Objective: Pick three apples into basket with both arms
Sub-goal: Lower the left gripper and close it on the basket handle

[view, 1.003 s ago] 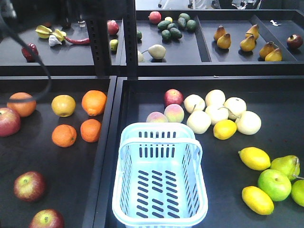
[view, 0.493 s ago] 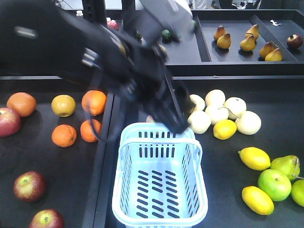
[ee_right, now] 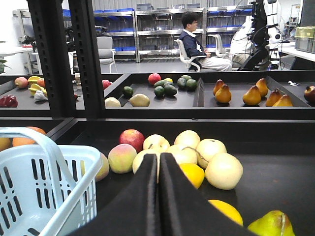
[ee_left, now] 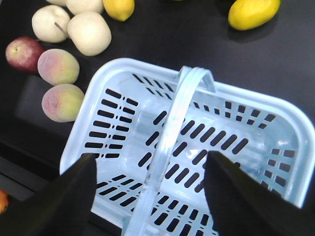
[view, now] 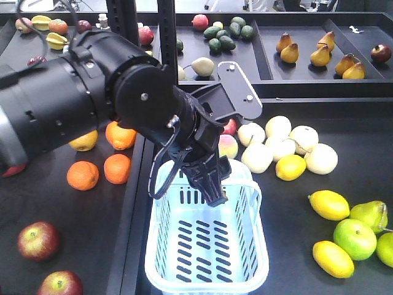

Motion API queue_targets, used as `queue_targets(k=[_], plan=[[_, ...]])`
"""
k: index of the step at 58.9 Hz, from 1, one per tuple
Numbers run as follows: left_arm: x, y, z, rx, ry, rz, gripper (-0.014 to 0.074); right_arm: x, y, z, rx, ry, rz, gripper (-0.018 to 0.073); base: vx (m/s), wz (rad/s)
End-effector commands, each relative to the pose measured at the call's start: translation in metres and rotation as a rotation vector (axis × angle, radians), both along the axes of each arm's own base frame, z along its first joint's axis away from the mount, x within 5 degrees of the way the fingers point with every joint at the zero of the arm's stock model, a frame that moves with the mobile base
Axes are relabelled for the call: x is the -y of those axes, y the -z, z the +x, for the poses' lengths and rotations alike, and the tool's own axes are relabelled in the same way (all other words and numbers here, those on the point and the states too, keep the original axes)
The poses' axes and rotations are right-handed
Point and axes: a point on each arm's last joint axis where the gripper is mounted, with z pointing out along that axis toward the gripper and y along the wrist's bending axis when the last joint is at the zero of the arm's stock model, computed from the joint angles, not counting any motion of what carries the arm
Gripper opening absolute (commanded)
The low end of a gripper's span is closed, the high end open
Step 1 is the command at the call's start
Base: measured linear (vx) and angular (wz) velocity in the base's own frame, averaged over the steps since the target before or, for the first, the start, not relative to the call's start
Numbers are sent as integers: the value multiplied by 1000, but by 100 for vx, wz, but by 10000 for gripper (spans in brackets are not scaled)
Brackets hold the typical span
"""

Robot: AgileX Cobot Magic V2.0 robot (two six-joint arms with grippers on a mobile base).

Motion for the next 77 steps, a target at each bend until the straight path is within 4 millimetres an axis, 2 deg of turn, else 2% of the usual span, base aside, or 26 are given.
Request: queue_targets(k=[1, 27, 46, 62, 77], plan=[[0, -24, -4, 70, 3, -76, 461, 0, -4, -1, 75, -3, -7, -5, 0, 0], [9, 0, 6, 16, -1, -32, 461, 0, -4, -1, 75, -3, -7, -5, 0, 0], [14, 15, 18, 56, 1, 12, 461, 0, -4, -1, 75, -3, -7, -5, 0, 0], [10, 32, 33, 21, -34, 33, 461, 0, -4, -1, 75, -3, -7, -5, 0, 0], [11, 37, 37, 6, -45, 22, 425, 0, -4, -1, 75, -3, -7, -5, 0, 0]])
